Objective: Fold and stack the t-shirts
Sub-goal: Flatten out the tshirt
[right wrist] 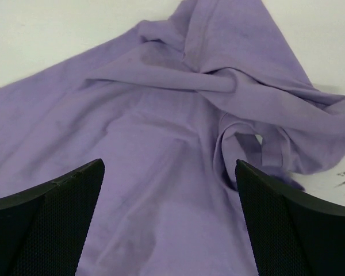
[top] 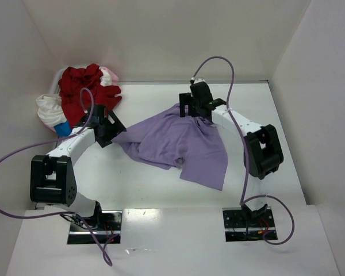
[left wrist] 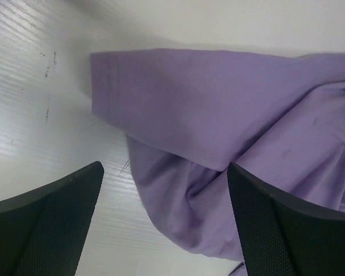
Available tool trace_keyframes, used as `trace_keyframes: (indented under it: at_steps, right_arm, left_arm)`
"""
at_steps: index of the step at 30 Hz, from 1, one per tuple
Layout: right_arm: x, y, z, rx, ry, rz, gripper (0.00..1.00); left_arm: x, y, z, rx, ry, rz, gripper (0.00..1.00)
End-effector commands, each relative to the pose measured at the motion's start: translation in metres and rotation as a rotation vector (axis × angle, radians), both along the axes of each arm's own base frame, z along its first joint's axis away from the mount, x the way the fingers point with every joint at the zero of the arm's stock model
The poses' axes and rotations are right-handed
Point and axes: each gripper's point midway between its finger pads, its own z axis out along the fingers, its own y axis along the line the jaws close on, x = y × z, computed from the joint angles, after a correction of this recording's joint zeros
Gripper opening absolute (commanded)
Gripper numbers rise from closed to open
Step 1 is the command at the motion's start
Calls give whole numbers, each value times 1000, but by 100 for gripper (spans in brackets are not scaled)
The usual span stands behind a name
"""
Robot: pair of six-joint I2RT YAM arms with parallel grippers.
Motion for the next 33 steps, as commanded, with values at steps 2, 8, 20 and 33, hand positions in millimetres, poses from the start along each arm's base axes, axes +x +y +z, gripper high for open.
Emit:
trace_keyframes:
  at_steps: [2,8,20,33]
  right_arm:
    - [33,-21,4,-56,-50,-94,100]
    - [47,-38,-3,-52,-44,-141,100]
    - [51,-37,2,-31,-54,-121,100]
    - [50,-40,5,-44,-58,-123,100]
  left_arm:
    - [7,2,-11,-60,-1,17,94]
    - [8,2,-23,-70,14,7,88]
    - [16,10,-43,-26,49,16,57]
    - [56,26,-4,100,-39,-39,0]
